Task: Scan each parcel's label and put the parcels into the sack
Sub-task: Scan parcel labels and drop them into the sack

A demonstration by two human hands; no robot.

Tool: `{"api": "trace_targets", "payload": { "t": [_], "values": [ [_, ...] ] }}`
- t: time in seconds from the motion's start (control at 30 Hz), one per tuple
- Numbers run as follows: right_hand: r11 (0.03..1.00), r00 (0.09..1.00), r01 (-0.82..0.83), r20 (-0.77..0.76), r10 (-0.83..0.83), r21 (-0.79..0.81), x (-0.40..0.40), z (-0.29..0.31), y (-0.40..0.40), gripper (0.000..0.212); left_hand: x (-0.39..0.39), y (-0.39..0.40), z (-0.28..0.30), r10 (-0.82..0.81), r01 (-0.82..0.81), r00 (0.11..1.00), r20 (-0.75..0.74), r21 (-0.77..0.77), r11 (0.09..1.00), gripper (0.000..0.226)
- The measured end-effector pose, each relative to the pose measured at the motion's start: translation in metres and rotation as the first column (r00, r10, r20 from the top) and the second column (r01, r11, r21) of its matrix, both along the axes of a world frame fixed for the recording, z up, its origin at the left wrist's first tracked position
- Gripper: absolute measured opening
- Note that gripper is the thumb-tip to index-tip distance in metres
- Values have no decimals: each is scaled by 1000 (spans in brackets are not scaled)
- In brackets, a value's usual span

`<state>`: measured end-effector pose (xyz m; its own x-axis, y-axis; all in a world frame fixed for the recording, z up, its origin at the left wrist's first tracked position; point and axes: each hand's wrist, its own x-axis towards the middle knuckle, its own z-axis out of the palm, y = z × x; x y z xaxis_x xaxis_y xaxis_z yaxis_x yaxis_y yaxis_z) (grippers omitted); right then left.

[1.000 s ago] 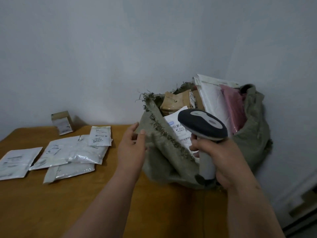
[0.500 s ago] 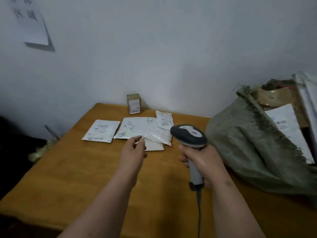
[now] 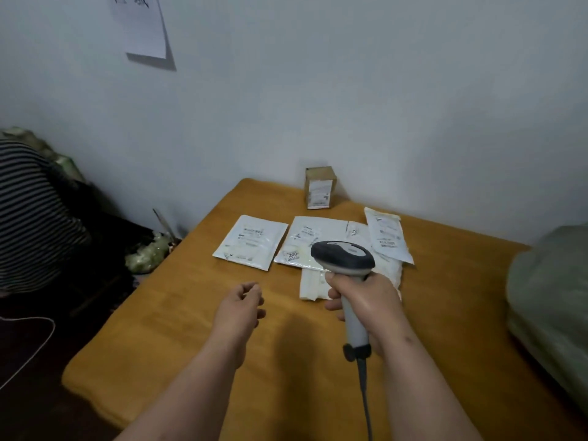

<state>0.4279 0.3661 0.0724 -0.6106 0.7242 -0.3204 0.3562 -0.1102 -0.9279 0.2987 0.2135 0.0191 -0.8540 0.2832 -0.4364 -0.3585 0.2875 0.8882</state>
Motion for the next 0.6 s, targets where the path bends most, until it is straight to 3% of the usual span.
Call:
{"api": "trace_targets", "payload": {
  "t": [0.3,0.6],
  "values": [
    [983,996,-75,28,81,-165,-93,-49,22,26,-73,6,-41,101,-95,994,46,-107,990,24],
    [966,994,26,110,3,-257,-169,-96,25,22,-174,40,-85,42,-44,999,-12,-219,975,46]
  ]
}}
